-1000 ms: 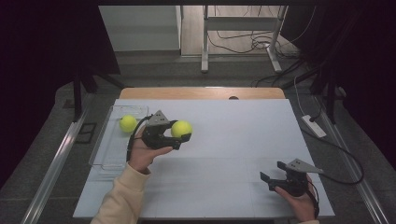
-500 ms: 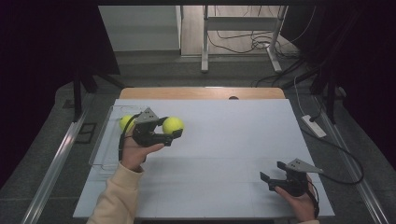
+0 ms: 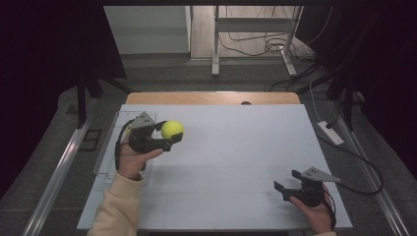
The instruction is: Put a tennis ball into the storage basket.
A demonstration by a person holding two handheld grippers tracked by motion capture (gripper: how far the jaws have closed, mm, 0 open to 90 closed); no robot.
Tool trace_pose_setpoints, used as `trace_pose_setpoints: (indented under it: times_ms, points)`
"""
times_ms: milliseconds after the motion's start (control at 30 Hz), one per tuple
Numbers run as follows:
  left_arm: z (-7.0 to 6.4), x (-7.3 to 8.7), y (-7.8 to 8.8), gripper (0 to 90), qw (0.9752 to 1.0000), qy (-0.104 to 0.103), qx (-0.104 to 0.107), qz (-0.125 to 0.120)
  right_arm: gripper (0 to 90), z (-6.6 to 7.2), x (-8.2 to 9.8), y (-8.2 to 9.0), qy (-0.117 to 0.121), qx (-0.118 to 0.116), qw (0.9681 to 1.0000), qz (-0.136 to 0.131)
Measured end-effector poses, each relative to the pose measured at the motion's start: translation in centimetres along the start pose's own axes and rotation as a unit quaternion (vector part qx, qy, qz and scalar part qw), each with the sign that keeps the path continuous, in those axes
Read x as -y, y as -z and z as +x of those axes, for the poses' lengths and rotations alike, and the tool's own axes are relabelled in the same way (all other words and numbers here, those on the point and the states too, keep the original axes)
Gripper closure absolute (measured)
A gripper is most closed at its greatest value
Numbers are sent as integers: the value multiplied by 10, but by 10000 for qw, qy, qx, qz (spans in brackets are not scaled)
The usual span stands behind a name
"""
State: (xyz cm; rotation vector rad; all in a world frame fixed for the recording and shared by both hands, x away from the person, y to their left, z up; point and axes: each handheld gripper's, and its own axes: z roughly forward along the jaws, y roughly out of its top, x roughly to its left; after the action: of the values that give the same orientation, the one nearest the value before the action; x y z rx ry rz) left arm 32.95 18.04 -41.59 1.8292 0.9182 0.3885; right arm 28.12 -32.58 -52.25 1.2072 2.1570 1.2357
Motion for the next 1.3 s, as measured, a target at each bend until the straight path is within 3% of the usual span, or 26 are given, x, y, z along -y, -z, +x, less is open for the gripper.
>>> trace_pose_setpoints:
  times_ms: [333, 1300]
  points:
    - [12, 2, 9, 269, 9997, 164, -159, -64, 117, 0, 0, 0, -7, -5, 10000, 0]
    - [30, 7, 24, 270, 9974, 376, -573, -215, 117, 0, 0, 0, 15, 15, 10000, 10]
